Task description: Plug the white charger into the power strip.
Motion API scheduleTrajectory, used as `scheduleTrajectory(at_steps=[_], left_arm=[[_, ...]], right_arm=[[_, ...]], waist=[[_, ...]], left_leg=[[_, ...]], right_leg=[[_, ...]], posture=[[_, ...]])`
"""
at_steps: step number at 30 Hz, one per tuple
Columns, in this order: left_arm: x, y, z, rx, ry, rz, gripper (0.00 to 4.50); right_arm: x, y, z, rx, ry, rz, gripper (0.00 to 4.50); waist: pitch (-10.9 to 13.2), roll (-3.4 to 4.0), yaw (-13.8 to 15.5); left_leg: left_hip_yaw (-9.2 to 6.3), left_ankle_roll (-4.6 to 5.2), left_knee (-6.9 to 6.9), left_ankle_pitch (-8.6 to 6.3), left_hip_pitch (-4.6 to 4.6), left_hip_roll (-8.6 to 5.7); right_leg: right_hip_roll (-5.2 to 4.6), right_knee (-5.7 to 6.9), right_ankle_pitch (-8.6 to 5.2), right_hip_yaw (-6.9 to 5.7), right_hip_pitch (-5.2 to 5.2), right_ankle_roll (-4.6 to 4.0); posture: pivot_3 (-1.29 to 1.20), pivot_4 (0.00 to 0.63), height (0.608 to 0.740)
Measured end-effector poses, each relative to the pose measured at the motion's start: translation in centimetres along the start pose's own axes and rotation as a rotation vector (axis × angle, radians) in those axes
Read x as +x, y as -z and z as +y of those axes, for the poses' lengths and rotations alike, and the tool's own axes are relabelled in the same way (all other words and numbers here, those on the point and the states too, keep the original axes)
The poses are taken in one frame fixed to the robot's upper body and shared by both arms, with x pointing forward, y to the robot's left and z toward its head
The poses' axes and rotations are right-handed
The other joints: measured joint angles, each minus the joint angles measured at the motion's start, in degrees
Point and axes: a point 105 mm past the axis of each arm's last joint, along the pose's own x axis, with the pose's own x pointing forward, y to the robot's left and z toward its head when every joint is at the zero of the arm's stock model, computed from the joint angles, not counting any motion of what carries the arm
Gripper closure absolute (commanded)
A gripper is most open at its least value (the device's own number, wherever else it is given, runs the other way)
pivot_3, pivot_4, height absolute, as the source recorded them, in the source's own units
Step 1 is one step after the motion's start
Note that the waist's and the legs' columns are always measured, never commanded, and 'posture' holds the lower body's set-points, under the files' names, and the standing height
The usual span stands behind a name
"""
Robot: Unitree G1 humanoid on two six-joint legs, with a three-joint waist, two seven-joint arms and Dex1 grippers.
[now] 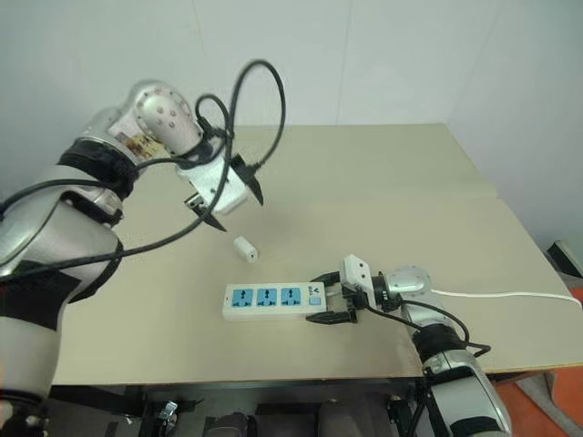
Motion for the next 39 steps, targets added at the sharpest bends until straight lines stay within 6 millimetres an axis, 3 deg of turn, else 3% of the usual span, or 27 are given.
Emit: scheduleTrajectory(at_steps=[10,22,39], left_arm=[[2.4,-1.2,0.6,0.05,0.093,-0.023,0.0],[5.6,-1.7,-0.6,0.101,0.229,-0.032,0.0],[8.0,-0.6,-1.4,0.061,0.28,0.074,0.0]], right_arm=[[0.6,0.0,-0.1,-0.025,0.051,-0.003,1.07],[0.6,0.0,0.2,-0.021,0.088,-0.002,1.07],[0.9,-0.1,0.9,-0.013,0.148,-0.004,1.07]], waist=[[0.0,0.0,-0.06],[-0.01,-0.01,-0.05],[-0.02,-0.02,-0.08]], left_leg=[[-0.01,0.0,0.01,0.0,0.08,0.01],[-0.02,0.01,0.02,0.0,0.08,0.01],[-0.02,0.03,0.01,-0.02,0.08,0.03]], right_leg=[[0.03,0.03,-0.05,0.02,0.08,0.08],[0.06,0.02,-0.04,0.03,0.09,0.06],[0.09,0.01,-0.03,0.04,0.09,0.04]], posture=[[0.0,0.15,0.74],[0.0,0.15,0.74],[0.0,0.15,0.74]])
